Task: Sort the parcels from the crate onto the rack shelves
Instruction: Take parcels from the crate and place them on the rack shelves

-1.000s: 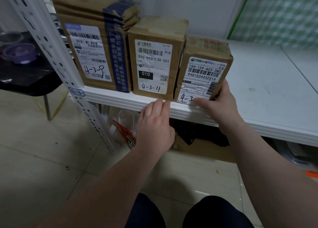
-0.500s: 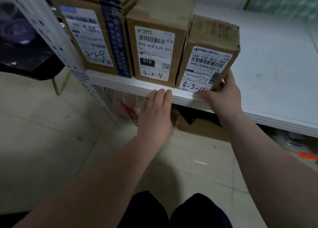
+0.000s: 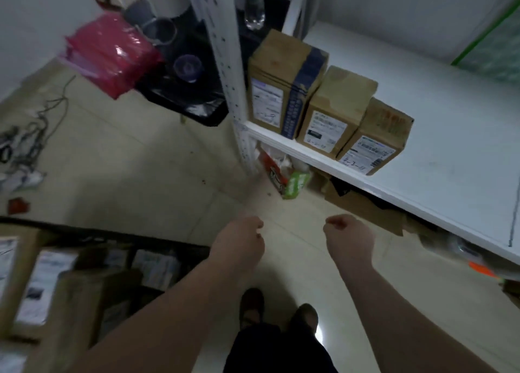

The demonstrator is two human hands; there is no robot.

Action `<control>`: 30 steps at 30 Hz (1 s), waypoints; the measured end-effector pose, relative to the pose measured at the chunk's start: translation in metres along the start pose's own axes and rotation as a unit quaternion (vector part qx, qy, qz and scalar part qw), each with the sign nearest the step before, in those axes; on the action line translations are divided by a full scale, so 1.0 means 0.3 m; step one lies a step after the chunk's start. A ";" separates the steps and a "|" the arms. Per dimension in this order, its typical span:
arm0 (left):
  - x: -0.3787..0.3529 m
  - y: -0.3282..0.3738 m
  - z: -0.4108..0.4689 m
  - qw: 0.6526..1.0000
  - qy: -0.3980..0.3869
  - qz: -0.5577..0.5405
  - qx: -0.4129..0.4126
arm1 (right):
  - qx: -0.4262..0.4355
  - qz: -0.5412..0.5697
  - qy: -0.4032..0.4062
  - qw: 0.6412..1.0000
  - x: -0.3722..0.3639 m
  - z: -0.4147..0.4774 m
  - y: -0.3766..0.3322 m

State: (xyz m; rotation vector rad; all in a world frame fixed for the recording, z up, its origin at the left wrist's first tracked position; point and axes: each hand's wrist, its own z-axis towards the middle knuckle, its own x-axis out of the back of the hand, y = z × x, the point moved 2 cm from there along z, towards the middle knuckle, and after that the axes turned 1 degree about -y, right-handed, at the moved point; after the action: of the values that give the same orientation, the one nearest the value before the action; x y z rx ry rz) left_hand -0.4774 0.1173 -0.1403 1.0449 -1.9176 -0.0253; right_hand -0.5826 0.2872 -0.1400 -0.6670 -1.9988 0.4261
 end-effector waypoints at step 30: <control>-0.012 -1.114 -0.803 0.973 -0.025 0.116 0.196 | 0.145 -0.166 -0.427 0.877 -0.850 -1.154 -0.214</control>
State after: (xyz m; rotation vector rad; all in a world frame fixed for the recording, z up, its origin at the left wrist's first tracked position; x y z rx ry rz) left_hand -0.0836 -0.0034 -0.1405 1.0716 -2.1296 0.4817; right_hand -0.1967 0.0890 -0.1108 0.1155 -2.7226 0.8954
